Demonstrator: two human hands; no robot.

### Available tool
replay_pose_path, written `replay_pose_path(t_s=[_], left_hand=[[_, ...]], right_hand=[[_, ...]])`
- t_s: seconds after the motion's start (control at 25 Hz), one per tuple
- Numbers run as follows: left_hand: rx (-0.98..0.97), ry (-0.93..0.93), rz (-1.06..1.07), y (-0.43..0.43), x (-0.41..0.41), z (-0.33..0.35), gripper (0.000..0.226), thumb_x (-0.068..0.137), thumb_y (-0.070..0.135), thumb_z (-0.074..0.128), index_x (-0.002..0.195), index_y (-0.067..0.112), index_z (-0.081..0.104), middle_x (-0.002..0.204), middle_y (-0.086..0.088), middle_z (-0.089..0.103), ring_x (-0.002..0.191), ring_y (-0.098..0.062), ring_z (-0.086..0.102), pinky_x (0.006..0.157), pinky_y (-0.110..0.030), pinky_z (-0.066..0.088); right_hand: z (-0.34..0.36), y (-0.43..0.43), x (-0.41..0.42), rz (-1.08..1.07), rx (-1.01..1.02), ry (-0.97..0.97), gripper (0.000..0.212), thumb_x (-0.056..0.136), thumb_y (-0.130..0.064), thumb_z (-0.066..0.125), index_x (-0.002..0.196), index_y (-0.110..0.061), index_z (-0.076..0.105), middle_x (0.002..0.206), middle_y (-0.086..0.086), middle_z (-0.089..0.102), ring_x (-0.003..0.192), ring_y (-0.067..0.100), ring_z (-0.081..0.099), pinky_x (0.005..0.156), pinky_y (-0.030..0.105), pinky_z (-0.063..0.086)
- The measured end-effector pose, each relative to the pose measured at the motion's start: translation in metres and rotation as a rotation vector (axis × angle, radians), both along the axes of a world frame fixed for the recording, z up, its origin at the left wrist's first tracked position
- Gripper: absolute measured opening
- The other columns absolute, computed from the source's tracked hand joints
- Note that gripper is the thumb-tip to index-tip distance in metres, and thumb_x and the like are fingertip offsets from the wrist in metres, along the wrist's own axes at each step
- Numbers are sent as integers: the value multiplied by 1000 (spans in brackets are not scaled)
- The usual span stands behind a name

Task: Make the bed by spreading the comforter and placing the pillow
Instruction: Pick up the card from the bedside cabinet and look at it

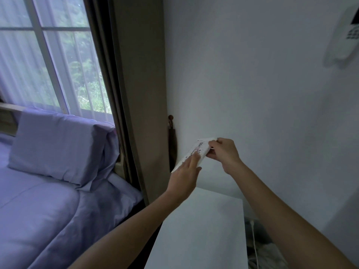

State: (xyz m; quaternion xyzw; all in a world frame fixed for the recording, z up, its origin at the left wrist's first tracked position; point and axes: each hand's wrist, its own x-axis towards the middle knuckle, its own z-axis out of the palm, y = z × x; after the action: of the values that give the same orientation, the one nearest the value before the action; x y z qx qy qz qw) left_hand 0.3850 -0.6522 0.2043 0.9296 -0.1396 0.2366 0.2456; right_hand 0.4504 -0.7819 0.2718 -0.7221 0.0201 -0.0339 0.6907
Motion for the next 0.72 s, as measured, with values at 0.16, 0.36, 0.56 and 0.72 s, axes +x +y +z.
replay_pose_path(t_s=[0.16,0.36,0.56,0.72], left_hand=[[-53,169,-26,13,9,-29,47,98,42,34,141,22,34,151,2,35,135,-20,37,105,-32,35],[-340,459,250,45,39,-65,49,96,29,44,143,15,35,146,-5,43,133,-24,42,106,-32,34],[-437,643,177,47,56,-111,27,96,24,42,110,16,64,106,-4,70,96,-22,65,83,-30,49],[-238,674,309,51,43,-176,24,96,21,46,96,10,67,95,-11,72,86,-30,65,71,-32,46]], right_hand=[[-33,-18,3,-13,87,93,24,87,3,41,92,-3,64,93,15,71,84,28,69,66,33,57],[-80,-42,12,105,98,193,21,94,3,42,102,-6,59,94,9,68,87,24,65,74,34,54],[-160,-29,24,224,21,256,25,95,4,41,101,-14,56,101,5,64,93,19,61,80,31,51],[-234,-19,32,269,-129,229,34,91,4,43,94,-26,59,98,1,65,92,15,58,85,32,44]])
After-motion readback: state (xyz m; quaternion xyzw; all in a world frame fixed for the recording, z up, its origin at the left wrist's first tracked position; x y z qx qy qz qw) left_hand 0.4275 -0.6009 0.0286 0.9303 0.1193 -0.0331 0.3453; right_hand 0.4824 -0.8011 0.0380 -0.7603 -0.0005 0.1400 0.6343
